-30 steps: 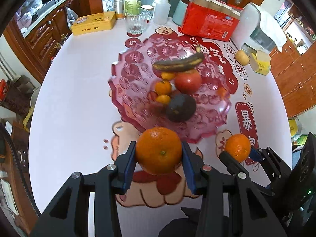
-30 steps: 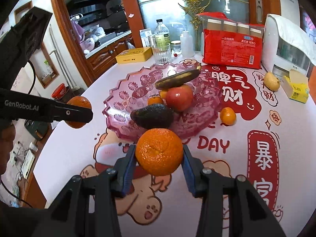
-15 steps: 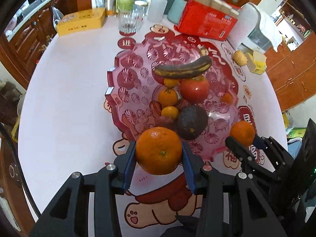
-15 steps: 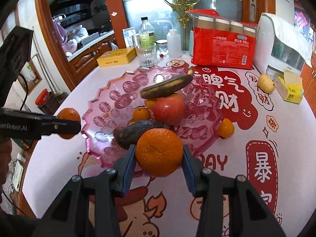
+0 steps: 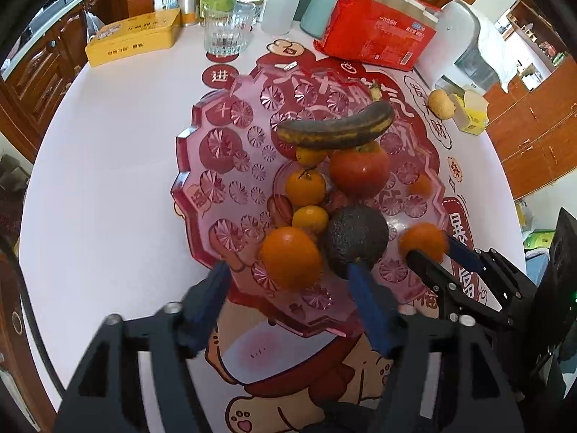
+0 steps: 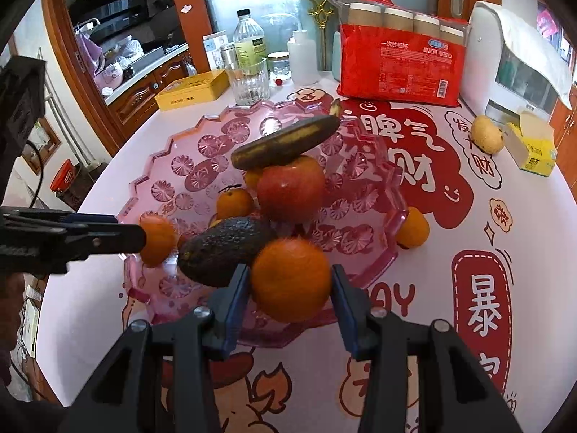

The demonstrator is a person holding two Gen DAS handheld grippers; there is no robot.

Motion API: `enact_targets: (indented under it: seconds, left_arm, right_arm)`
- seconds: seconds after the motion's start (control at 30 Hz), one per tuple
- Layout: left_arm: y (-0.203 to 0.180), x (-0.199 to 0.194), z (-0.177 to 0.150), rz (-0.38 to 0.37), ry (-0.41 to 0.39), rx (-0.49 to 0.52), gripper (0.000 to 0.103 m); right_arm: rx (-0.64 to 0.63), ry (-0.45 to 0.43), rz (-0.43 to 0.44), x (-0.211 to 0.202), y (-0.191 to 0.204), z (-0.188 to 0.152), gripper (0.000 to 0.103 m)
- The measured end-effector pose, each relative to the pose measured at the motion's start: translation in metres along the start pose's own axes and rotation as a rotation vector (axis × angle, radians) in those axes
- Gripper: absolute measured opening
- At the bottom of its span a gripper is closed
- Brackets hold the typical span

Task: Organize fruits
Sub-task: 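Open the left tool over the bowl while the right tool releases its mandarin there, then move the left tool to the loose mandarin while the right tool approaches the yellow pear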

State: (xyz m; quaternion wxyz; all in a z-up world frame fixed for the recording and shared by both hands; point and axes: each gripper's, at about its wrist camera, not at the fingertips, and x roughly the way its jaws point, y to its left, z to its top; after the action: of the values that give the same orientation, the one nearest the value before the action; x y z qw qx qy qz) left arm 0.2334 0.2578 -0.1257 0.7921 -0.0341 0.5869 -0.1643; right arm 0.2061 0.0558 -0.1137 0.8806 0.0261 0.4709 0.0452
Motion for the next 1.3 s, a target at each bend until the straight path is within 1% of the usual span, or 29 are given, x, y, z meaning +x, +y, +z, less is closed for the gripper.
enact_targets:
  seconds: [0.27, 0.43, 0.57, 0.73, 0.87, 0.9, 1.0, 1.07, 1.17, 1.3]
  left_arm:
    - [-0.009, -0.011, -0.008, 0.006, -0.021, -0.026, 0.069]
    - [-0.023, -0.02, -0.017, -0.008, -0.04, -0.032, 0.069]
    - [-0.047, -0.024, -0.026, -0.017, -0.055, -0.008, 0.069]
    - [-0.086, -0.025, -0.038, -0.004, -0.064, 0.007, 0.069]
    - [-0.117, -0.022, -0.048, 0.01, -0.076, -0.009, 0.069]
    - [-0.126, -0.021, -0.051, 0.017, -0.078, -0.019, 0.069]
    - [-0.15, -0.017, -0.059, 0.035, -0.087, -0.068, 0.069]
    - [-0.168, -0.014, -0.066, 0.039, -0.11, -0.103, 0.069]
    - [-0.191, -0.011, -0.075, 0.051, -0.143, -0.164, 0.073]
    - [-0.218, -0.007, -0.084, 0.057, -0.186, -0.24, 0.074]
  right_arm:
    - [0.036, -0.027, 0.001, -0.013, -0.013, -0.001, 0.049]
    - [0.078, -0.033, -0.005, -0.027, -0.027, -0.011, 0.051]
    - [0.12, -0.03, -0.012, -0.038, -0.043, -0.026, 0.053]
    - [0.153, -0.026, -0.003, -0.052, -0.071, -0.041, 0.054]
    - [0.167, -0.038, 0.033, -0.069, -0.104, -0.049, 0.055]
    - [0.16, -0.041, 0.035, -0.074, -0.112, -0.05, 0.057]
    - [0.134, -0.033, 0.04, -0.084, -0.138, -0.054, 0.057]
    - [0.112, -0.032, 0.053, -0.091, -0.155, -0.057, 0.058]
    - [0.083, -0.026, 0.061, -0.099, -0.182, -0.062, 0.058]
    - [0.051, -0.019, 0.069, -0.108, -0.219, -0.067, 0.058]
